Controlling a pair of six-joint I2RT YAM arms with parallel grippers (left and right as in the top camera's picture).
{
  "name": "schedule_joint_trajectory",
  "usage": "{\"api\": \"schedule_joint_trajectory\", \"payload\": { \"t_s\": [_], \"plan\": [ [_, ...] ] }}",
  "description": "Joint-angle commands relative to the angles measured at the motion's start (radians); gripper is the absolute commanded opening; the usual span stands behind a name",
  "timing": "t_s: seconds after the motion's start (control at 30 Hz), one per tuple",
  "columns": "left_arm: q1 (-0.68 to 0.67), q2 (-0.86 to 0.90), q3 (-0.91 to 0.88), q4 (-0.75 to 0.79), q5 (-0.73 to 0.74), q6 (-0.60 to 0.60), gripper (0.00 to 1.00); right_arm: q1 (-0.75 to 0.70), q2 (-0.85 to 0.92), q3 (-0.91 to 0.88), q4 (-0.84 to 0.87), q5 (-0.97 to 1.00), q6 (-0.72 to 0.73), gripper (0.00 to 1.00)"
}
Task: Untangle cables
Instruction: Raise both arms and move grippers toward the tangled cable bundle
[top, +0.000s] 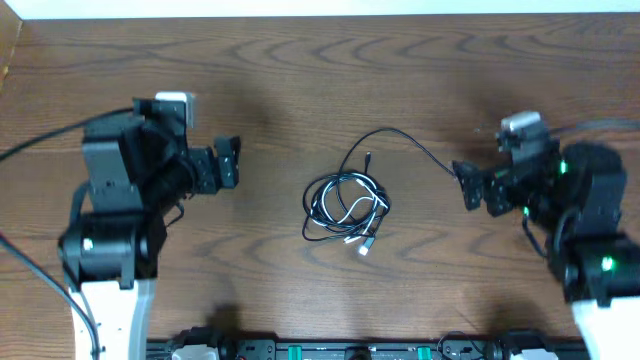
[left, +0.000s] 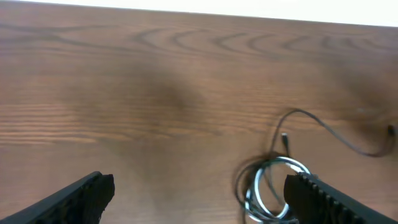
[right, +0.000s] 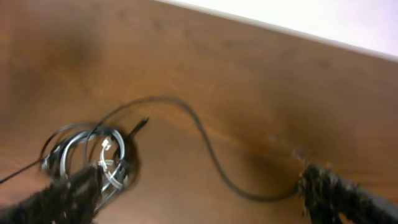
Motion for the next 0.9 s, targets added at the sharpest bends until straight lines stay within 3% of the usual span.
{"api": "schedule_joint_trajectory", "payload": {
  "t_s": [0.0, 0.2, 0.43, 0.67, 0.8, 0.87],
  "plan": [
    [-0.020, 0.059, 0.071, -0.033, 0.053, 0.003, 0.93, -0.005, 0.101, 0.129, -0.078, -0.061, -0.027, 0.99],
    [-0.115, 0.159, 0.133, -0.079, 0.053, 0.002, 0.93, 0.000, 0.274, 0.303, -0.202, -0.172, -0.045, 0.99],
    [-0.220, 0.231, 0.132, -0.083, 0.056, 0.001, 0.93, 0.000, 0.341, 0.313, -0.168, -0.299, -0.025, 0.99],
    [-0.286, 0.311, 0.115, -0.046, 0.183, -0.050, 0.93, 0.000, 0.370, 0.313, -0.145, -0.344, 0.032, 0.99],
    [-0.335, 0.383, 0.115, -0.043, 0.082, -0.110, 0.92, 0.005, 0.409, 0.312, -0.145, -0.322, 0.030, 0.91],
    [-0.346, 0.414, 0.115, -0.047, -0.008, -0.188, 0.83, 0.020, 0.438, 0.310, -0.145, -0.317, 0.030, 0.87]
  ]
}}
